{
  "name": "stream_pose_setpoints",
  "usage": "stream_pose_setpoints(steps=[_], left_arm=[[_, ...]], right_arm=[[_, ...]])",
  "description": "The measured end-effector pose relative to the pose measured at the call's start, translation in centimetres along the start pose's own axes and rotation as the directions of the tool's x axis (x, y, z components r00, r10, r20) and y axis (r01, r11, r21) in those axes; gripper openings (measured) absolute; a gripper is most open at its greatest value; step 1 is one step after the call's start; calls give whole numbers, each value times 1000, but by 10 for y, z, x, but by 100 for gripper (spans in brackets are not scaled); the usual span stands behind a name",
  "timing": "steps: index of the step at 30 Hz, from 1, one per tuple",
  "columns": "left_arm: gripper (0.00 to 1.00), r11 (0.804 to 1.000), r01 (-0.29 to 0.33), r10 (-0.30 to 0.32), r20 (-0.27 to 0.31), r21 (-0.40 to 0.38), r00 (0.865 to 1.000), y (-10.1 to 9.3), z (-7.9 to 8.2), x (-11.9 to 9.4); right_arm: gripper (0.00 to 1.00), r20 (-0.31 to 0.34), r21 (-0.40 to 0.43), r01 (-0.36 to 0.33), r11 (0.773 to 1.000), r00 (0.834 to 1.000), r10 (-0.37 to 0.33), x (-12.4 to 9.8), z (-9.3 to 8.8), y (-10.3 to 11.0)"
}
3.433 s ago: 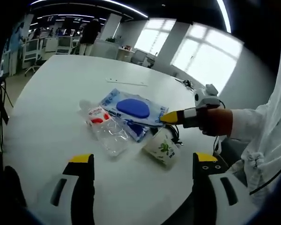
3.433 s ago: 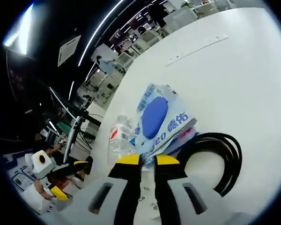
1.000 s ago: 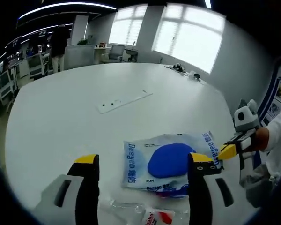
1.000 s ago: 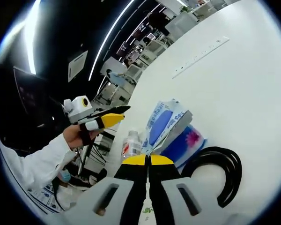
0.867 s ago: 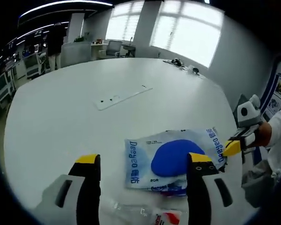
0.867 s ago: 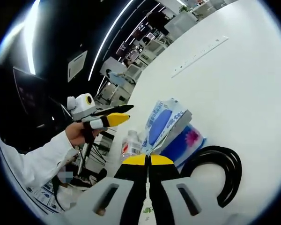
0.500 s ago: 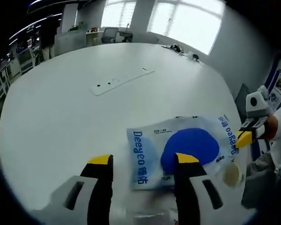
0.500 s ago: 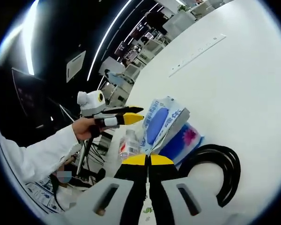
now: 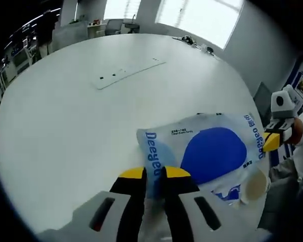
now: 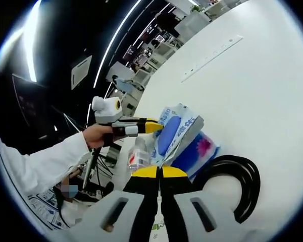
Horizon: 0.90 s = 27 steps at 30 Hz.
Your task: Arrange the tabletop items into an orderly group along one side of the table until the central work area is clear of visible clutter.
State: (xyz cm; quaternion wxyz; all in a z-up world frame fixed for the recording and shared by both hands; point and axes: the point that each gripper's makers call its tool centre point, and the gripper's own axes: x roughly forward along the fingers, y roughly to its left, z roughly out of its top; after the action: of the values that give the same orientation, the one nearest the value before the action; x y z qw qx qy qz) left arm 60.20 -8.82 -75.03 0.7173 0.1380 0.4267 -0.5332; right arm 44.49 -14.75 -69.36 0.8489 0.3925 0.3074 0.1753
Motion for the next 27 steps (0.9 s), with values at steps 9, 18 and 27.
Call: stream_pose_setpoints(steps=[9,18,27], left_arm=[[0,1000,6,-7,9,29,1000,-1,2,-7],[0,1000,-22,21,55,14,998,1,14,-23],[0,998,-55,55,112,-10,992,-7,30,-49]], right_arm=[[0,7,-6,-3,1000,1000,3,-1,2,1],[0,19,-26,-19,999,1000,19,-3,11,11],[0,40,-51,-14,999,999,16,-14,27,11]])
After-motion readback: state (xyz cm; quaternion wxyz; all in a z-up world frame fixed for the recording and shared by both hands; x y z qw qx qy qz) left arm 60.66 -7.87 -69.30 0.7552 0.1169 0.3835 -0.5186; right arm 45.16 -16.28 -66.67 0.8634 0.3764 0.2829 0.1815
